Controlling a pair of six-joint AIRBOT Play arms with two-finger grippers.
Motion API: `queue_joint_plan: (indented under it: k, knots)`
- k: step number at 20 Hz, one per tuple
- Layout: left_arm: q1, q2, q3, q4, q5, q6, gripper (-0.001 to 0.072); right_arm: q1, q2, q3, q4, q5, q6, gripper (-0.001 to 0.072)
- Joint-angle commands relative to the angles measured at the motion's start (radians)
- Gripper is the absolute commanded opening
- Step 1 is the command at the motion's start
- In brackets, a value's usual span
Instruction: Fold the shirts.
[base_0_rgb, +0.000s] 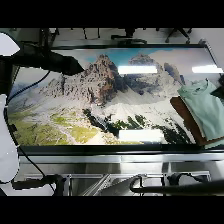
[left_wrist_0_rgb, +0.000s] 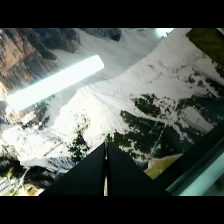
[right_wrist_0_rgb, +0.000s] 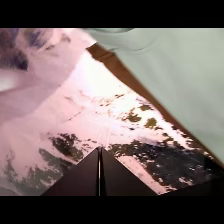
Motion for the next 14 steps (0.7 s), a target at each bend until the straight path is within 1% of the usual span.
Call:
queue_joint_plan:
  k: [1,2,4,7,10,14]
  knots:
    - [-0.012,0.068,-0.177,-0.040,-0.026,0.010,0.0014,0.300,0.020,-0.122,-0.121,-0.099,-0.017,0.0024]
    - [-0.022,0.111,-0.285,-0.051,0.004,0.019,0.0013,0.389,0.029,-0.188,-0.149,-0.130,-0.017,0.0024]
    - [-0.039,0.201,-0.497,-0.053,0.047,0.048,0.0013,0.524,0.037,-0.304,-0.150,-0.195,-0.018,0.0024]
    - [-0.064,0.304,-0.740,-0.053,0.097,0.048,0.0013,0.679,0.038,-0.409,-0.153,-0.286,-0.018,0.0024]
    - [-0.065,0.361,-0.854,-0.055,0.133,0.047,0.0014,0.742,0.032,-0.422,-0.150,-0.327,-0.018,0.0025]
    - [-0.065,0.375,-0.875,-0.056,0.132,0.047,0.0015,0.743,0.029,-0.422,-0.133,-0.312,-0.016,0.0025]
